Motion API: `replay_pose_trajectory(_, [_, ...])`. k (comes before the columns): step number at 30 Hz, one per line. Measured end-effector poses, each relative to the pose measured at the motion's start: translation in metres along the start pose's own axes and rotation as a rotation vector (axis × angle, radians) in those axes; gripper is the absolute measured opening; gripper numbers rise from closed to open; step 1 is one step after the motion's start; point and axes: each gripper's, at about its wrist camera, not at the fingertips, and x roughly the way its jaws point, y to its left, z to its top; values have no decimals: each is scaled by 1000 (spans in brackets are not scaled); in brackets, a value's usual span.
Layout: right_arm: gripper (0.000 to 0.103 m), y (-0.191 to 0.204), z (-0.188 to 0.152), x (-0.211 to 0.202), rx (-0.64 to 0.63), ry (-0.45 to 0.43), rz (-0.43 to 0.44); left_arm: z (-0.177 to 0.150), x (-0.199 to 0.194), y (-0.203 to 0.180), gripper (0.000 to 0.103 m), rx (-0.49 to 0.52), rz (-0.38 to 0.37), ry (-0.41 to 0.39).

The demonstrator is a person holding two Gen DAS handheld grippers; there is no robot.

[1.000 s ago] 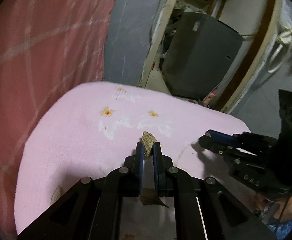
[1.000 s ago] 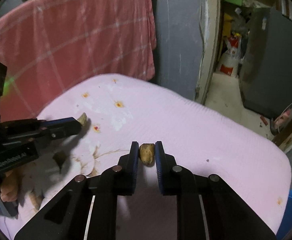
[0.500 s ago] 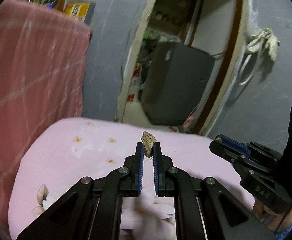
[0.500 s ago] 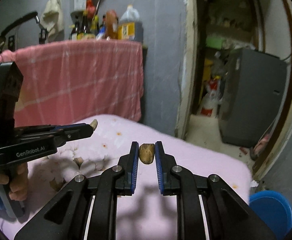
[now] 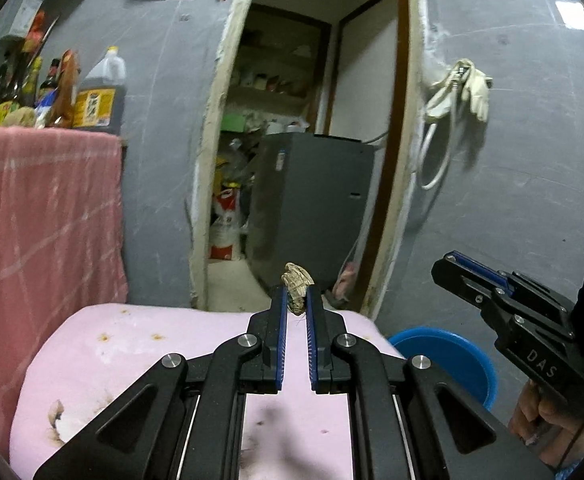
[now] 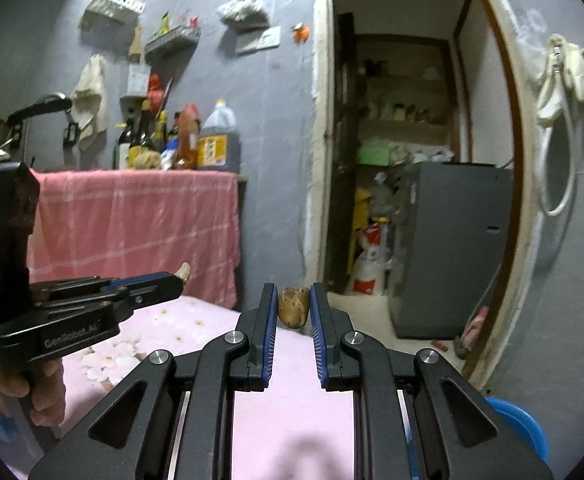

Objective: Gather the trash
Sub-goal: 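Carry both nut shells over the blue basin and open both tools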

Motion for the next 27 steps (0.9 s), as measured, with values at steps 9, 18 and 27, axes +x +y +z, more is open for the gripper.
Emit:
replay_pose_trajectory(9, [14,-21,-6,-37,15,-69,-132,3,3,-32,7,39,-53,-27])
replay_pose_trajectory(18, [14,-40,-14,-64,43,-101,-245,0,9,-64,7,60,-110,-30])
replay_pose_trajectory(27, [14,-79,-36,-83,118,-93,-345,-9,27,-106,7,64,-178,6])
